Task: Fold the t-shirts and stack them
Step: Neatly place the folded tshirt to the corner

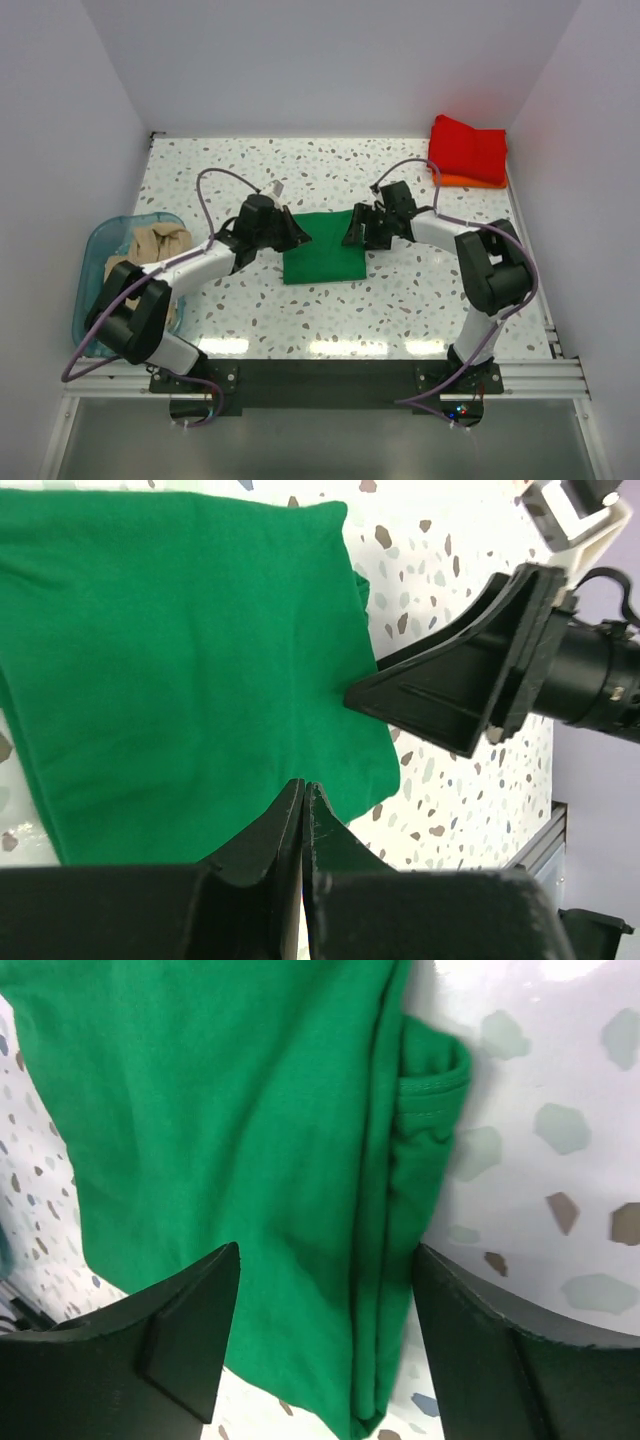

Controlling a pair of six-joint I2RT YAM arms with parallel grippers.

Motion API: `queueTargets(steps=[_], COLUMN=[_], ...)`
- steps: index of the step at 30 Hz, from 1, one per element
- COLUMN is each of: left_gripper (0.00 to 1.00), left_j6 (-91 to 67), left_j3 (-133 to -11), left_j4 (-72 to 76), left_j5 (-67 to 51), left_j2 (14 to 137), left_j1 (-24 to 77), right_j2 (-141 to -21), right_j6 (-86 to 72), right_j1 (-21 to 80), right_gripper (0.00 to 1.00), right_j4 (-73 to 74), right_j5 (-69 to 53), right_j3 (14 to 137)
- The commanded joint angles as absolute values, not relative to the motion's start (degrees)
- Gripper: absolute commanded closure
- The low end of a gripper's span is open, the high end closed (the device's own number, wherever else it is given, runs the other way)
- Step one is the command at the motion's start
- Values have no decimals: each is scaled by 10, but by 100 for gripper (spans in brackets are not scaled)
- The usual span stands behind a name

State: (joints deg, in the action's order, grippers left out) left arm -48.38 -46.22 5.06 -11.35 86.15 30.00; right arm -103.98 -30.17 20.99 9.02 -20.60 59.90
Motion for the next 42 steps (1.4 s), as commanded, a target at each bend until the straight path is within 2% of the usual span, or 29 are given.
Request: queueTargets(steps=[1, 5, 6, 8, 9, 11, 12, 13, 17, 22, 33, 40, 42], left_gripper=[93, 93, 93, 93, 93, 93, 93, 93, 93, 93, 94, 95, 96], left_j6=[-461, -455, -454, -449, -442, -431, -421, -416, -387, -341, -260, -238, -235], left_j3=[-445, -437, -436, -438, -445, -454, -460, -467, -493, -506, -489, -472, -474], left_j4=[40, 28, 23, 16, 2, -27, -46, -54, -101, -158, -213, -210, -207], left_j5=[-132, -132, -134, -137, -137, -135, -134, -134, -126, -100, -58, -66, -73], left_j2=[821, 793, 788, 777, 773, 760, 754, 748, 720, 687, 664, 682, 686], left_j1=[284, 279, 278, 278, 278, 275, 275, 274, 272, 269, 260, 255, 255], right_j2=[-1063, -1074, -1081, -1092, -1099, -1104, -1106, -1107, -1102, -1138, -1251, -1383, -1405], right_j6=[-301, -303, -302, -298, -297, -293, -289, -285, -242, -162, -69, -7, -4], right_j1=[234, 253, 260, 268, 272, 272, 272, 272, 270, 260, 140, 104, 92], right_gripper=[28, 40, 50, 60, 69, 80, 96, 100, 100, 100, 100, 100, 100], right_j4=[104, 120, 125, 137, 141, 144, 150, 164, 198, 275, 302, 379, 385], right_j5=[-143, -106, -98, -70, -63, -41, -30, -19, 49, 200, 220, 244, 241], right_j3=[603, 620, 626, 641, 647, 657, 664, 672, 733, 837, 1067, 1343, 1385])
